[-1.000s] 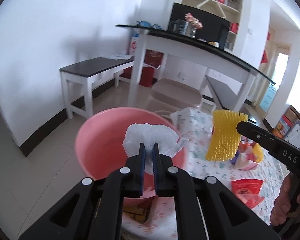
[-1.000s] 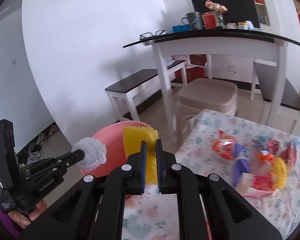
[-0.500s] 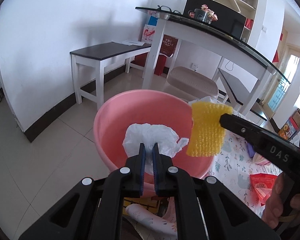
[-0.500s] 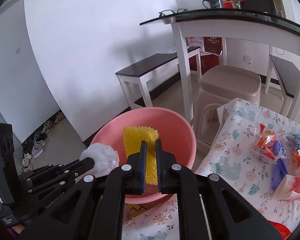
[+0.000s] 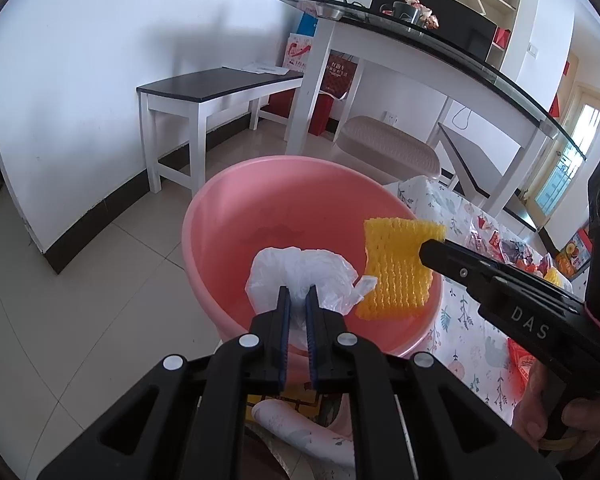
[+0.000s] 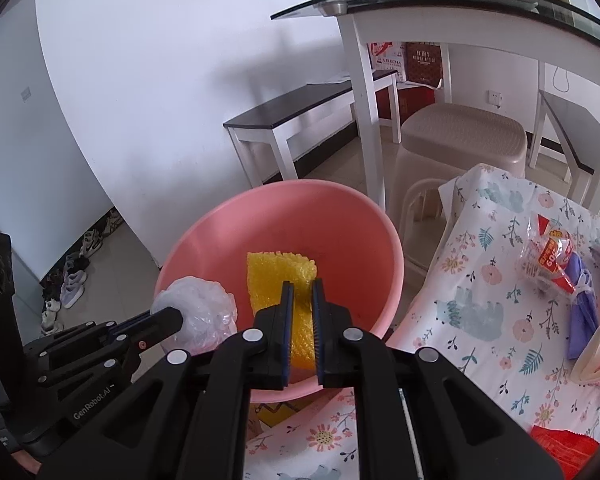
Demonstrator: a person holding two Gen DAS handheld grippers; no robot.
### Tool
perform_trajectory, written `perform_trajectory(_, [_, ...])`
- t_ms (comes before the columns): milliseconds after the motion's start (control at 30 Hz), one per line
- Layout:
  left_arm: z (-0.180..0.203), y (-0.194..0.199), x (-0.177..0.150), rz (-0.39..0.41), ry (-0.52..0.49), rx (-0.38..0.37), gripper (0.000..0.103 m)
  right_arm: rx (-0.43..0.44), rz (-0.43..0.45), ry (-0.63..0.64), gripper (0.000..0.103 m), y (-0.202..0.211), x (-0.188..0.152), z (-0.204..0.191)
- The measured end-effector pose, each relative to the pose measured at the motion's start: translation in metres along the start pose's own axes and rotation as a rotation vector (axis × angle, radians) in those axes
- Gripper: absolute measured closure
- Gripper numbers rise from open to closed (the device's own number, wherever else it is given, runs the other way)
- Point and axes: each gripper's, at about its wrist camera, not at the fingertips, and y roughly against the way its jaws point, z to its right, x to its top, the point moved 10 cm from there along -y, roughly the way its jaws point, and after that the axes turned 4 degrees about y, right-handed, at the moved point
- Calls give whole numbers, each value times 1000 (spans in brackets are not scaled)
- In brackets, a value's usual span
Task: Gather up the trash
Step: 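Carry both items over the pink basin and open both tools to release, then grasp the pink-white wrapper with the left tool while the right tool grasps the red bag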
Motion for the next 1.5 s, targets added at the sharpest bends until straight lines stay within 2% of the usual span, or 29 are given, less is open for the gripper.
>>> perform_trajectory(300, [0, 0, -2, -1, 4, 15, 89, 3, -41, -6, 92, -6, -7, 2])
perform_trajectory(367, [0, 2, -1, 5, 2, 13, 83, 3, -42, -6, 91, -5, -7, 2])
perform_trajectory(433, [1, 6, -1, 17, -3, 15, 72, 4, -43, -4, 89, -4, -7, 2])
perform_trajectory(467, [2, 7, 0, 24, -5, 16, 71, 4, -43, -4, 88, -4, -8, 2])
perform_trajectory(600, [2, 12, 1, 31, -7, 14, 69, 12, -51, -4, 82, -3, -10, 1])
perform_trajectory(800, [7, 19, 0, 37, -16, 9, 68, 15, -38, 0, 81, 8, -12, 0])
perform_trajectory(1000, [28, 27, -2, 44, -53, -19, 68, -21, -16, 19, 81, 35, -17, 7])
perform_trajectory(1167, [56, 31, -6, 38, -88, -67, 68, -63, -3, 7, 81, 67, -26, 28])
perform_trajectory(1500, [128, 36, -31, -14, -171, -180, 68, -209, 61, -97, 81, 144, -49, 108])
